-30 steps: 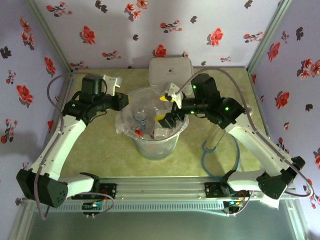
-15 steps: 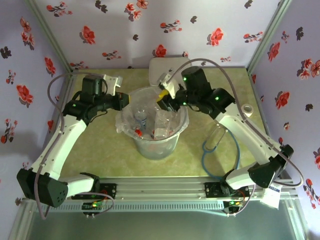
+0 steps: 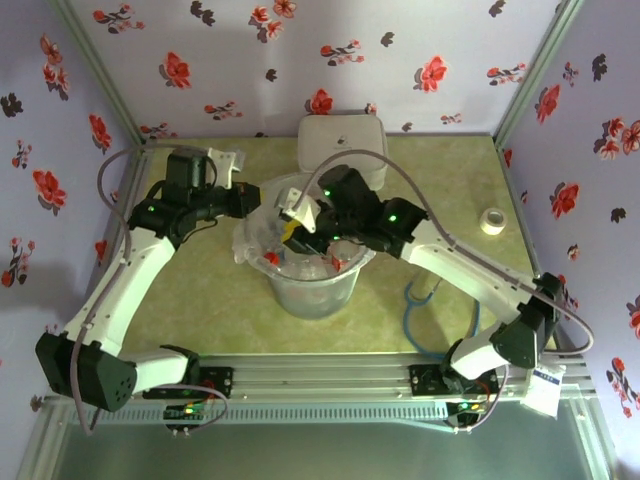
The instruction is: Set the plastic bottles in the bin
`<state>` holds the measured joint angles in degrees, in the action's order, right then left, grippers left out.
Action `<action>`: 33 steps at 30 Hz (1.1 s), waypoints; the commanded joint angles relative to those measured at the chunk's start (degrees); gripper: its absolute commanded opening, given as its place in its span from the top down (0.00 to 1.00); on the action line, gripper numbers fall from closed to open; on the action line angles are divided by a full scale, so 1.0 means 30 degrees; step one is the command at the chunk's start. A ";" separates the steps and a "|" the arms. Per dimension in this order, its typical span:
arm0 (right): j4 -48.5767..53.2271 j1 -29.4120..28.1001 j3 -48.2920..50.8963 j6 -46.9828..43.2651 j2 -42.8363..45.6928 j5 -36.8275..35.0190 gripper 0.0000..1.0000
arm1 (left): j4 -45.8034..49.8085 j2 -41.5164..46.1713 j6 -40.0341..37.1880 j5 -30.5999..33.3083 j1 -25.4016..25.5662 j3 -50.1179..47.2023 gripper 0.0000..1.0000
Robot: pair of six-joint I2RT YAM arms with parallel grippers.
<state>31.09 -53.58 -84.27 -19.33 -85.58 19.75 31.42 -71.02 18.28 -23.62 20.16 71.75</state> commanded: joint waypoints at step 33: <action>0.1894 0.1429 0.2973 0.1113 0.0833 -0.2437 0.53 | 0.1374 -0.0730 0.0242 0.0049 0.0406 0.0577 1.00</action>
<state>27.27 -51.81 -75.26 -17.98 -82.56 16.67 32.16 -71.83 18.94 -24.08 20.75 72.73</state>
